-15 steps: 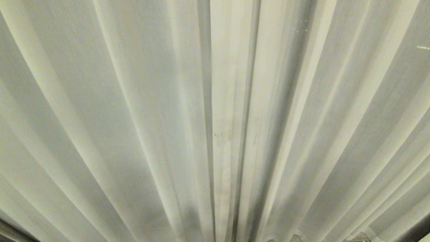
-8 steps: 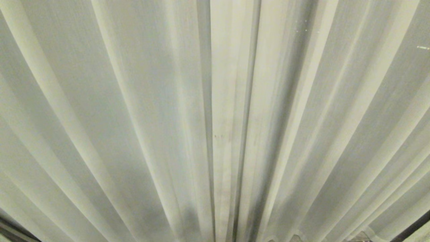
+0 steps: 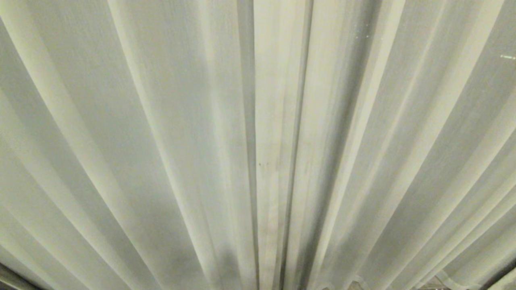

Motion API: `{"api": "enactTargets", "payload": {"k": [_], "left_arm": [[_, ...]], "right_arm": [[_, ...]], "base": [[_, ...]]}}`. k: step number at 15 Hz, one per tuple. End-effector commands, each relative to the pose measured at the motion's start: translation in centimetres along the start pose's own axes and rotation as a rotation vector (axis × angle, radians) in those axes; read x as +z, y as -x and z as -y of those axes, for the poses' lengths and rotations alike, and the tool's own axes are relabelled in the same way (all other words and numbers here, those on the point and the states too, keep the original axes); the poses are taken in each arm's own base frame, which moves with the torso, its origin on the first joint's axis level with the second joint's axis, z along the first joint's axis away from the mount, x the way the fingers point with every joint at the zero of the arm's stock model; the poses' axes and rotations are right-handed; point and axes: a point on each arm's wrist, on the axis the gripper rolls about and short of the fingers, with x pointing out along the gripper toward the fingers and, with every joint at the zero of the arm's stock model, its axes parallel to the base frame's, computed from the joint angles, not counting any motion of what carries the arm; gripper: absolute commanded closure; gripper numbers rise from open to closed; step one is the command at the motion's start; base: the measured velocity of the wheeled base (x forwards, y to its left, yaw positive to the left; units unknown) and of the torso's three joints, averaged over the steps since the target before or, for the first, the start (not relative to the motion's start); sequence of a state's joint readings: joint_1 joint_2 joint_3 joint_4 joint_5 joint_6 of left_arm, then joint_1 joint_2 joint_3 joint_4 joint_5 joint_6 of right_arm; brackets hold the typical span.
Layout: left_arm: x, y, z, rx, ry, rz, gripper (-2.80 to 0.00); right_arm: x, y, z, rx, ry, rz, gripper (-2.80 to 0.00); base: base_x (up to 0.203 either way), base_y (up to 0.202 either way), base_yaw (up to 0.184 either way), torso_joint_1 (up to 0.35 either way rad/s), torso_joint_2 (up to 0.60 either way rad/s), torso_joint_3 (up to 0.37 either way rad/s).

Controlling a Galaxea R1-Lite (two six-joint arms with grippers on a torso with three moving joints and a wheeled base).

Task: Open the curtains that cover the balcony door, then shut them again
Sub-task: Pull the outer curtains open on both sides, then pull the inner curtains open on both sides

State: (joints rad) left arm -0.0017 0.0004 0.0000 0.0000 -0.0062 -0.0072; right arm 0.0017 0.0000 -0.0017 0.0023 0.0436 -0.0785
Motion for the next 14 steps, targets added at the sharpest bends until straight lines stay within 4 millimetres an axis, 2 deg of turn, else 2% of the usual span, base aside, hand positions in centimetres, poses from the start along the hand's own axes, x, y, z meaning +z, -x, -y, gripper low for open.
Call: {"api": "enactTargets", "payload": {"k": [1,14], "left_arm": [[0.0,0.0,0.0,0.0,0.0,0.0,0.0],[0.0,0.0,0.0,0.0,-0.001,0.0,0.0]], "right_arm": [[0.01,-0.01,0.0,0.001,0.0,-0.001,0.0],[0.01,-0.01,0.01,0.001,-0.005,-0.001,0.0]], "base": [[0.0,0.0,0.0,0.0,0.0,0.0],[0.0,0.0,0.0,0.0,0.0,0.0]]}}
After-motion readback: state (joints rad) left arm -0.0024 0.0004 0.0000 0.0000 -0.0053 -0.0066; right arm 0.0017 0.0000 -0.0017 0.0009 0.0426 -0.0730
